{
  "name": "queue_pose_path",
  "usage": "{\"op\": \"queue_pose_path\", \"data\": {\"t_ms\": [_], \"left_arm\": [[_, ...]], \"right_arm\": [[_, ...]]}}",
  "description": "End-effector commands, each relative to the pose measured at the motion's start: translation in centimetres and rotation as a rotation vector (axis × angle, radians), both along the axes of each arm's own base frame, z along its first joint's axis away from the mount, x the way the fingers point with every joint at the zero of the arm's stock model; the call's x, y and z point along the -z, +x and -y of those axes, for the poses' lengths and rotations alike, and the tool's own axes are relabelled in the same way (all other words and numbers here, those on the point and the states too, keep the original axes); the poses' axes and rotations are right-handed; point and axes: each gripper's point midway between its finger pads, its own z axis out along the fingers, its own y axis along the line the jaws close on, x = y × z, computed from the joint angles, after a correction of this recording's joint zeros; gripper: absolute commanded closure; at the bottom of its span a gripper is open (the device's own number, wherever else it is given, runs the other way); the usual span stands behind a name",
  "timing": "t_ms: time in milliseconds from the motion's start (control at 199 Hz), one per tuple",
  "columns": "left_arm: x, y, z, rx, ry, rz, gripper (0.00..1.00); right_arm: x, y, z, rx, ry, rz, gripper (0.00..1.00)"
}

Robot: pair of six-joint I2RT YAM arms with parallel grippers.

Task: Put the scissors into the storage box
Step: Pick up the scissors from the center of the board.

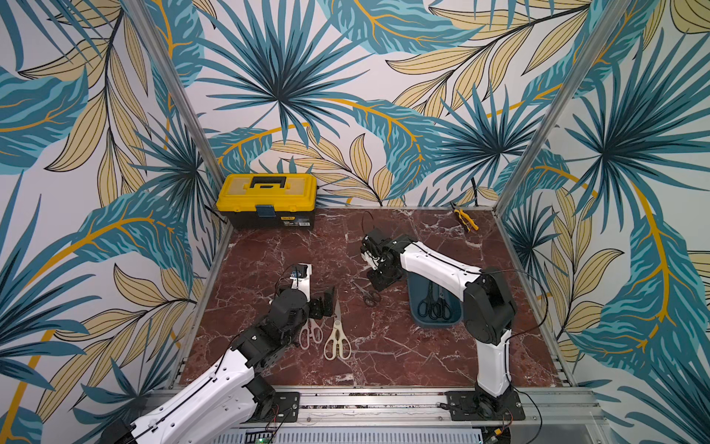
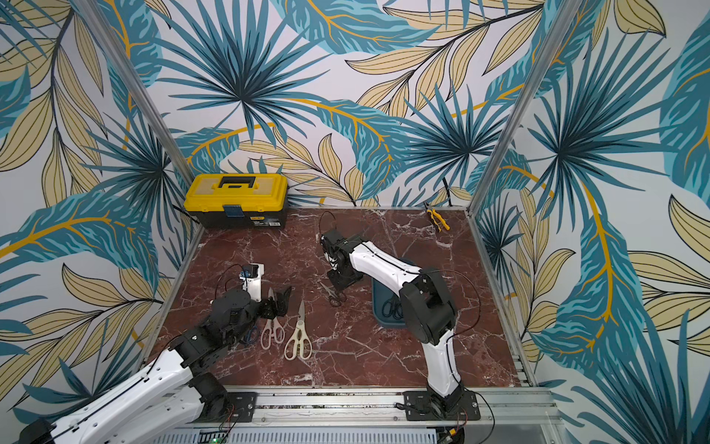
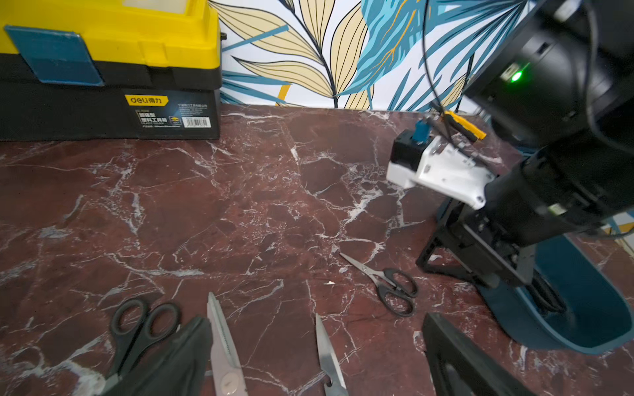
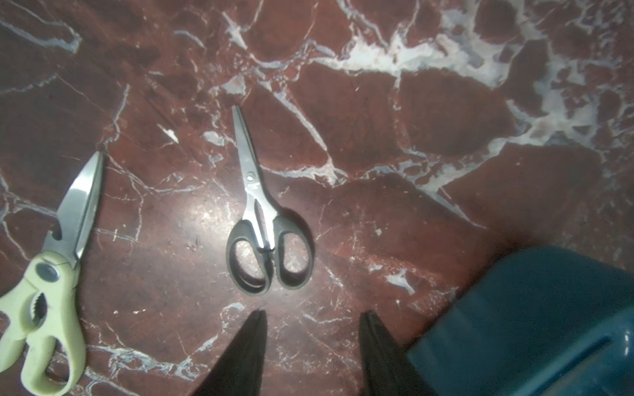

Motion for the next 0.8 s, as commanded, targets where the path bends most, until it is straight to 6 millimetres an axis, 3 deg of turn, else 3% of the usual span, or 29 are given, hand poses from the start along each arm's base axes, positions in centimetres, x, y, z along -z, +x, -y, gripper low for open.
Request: {"op": "queue_pose_path", "data": {"t_ms": [0, 211, 513, 800], "left_arm": [[-0.1, 0.2, 0.6, 0.008, -0.055, 0.039, 0.0], [0.7, -0.1, 0.3, -0.001, -0.05, 0.013, 0.0], [0.1, 0.0, -0.1, -0.019, -0.05, 0.055, 0.0], [0.6, 0.5, 0.6, -0.003, -0.048, 0.03, 0.0]], "right_arm": [[2.0, -1.9, -0.9, -0.042, -0.024, -0.055, 0.53], [3.9, -1.7, -2.0, -0.008, 0.006, -0.051, 0.57], [7.7, -1.9, -1.2, 0.003, -0.059, -0.087, 0.6], [9.1, -2.2, 0.1, 0.038, -0.118, -0.09, 0.76]]}}
